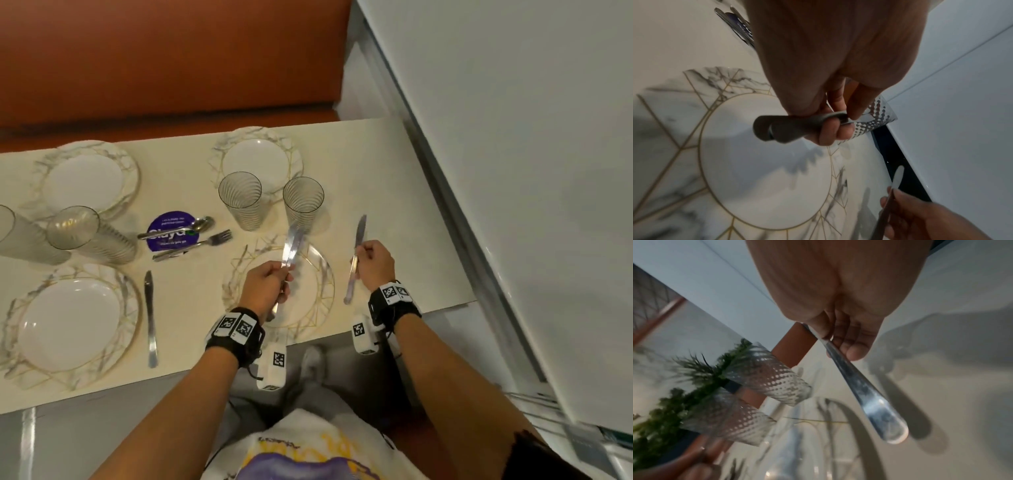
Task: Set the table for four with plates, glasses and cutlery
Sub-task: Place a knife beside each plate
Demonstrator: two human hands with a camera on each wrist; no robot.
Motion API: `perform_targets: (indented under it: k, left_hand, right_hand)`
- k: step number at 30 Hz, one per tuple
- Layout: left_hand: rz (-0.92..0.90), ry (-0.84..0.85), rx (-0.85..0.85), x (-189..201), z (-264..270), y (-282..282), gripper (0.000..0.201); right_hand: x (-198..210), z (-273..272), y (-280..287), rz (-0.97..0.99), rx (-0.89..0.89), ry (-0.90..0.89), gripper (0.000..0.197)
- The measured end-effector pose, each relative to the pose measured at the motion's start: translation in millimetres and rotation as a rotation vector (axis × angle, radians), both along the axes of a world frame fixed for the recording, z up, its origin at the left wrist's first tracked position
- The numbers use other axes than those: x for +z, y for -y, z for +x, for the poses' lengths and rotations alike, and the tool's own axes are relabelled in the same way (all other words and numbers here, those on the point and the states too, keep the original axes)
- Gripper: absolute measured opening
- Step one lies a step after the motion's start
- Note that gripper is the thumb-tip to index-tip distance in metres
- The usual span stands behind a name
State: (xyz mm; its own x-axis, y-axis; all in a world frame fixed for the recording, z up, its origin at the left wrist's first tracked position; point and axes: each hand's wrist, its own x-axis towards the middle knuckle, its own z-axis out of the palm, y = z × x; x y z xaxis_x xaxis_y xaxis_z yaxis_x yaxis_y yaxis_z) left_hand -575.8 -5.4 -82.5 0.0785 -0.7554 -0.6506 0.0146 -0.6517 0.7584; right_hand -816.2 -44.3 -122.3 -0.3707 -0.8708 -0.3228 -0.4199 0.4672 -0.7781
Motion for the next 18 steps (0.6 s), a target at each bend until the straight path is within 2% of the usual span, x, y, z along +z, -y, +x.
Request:
perform_targets:
  k: [3,8,14,16,18]
  left_hand:
    - [0.008,0.002,0.048,-2.6,-4.1,-0.7,0.018]
    - [0.005,0.007,0.114,-1.3,-8.0,-2.9,0.02]
    - [0.004,-0.01,0.142,-4.0,-7.6,-5.7,0.021]
    - [0.001,-0.013,0.141,-4.9,-6.6,-5.9,0.021]
    - [-0.002,-0.028,0.145,-6.1,-4.3,-6.8,0.021]
  right_hand:
    - [-15.6,-7.9,7.4,0.11,0.125,-0.062,0.005]
    - [-29.0,-4.5,6.0,0.2,0.353,-0.22,0.013]
    - [-29.7,-2.1,12.0,0.241,0.44,-0.333,0.011]
    - [-28.3,-4.5,12.4,0.227,0.409,-0.328,0.005]
    - [-28.3,-7.2,11.4,0.164,0.385,-0.294,0.014]
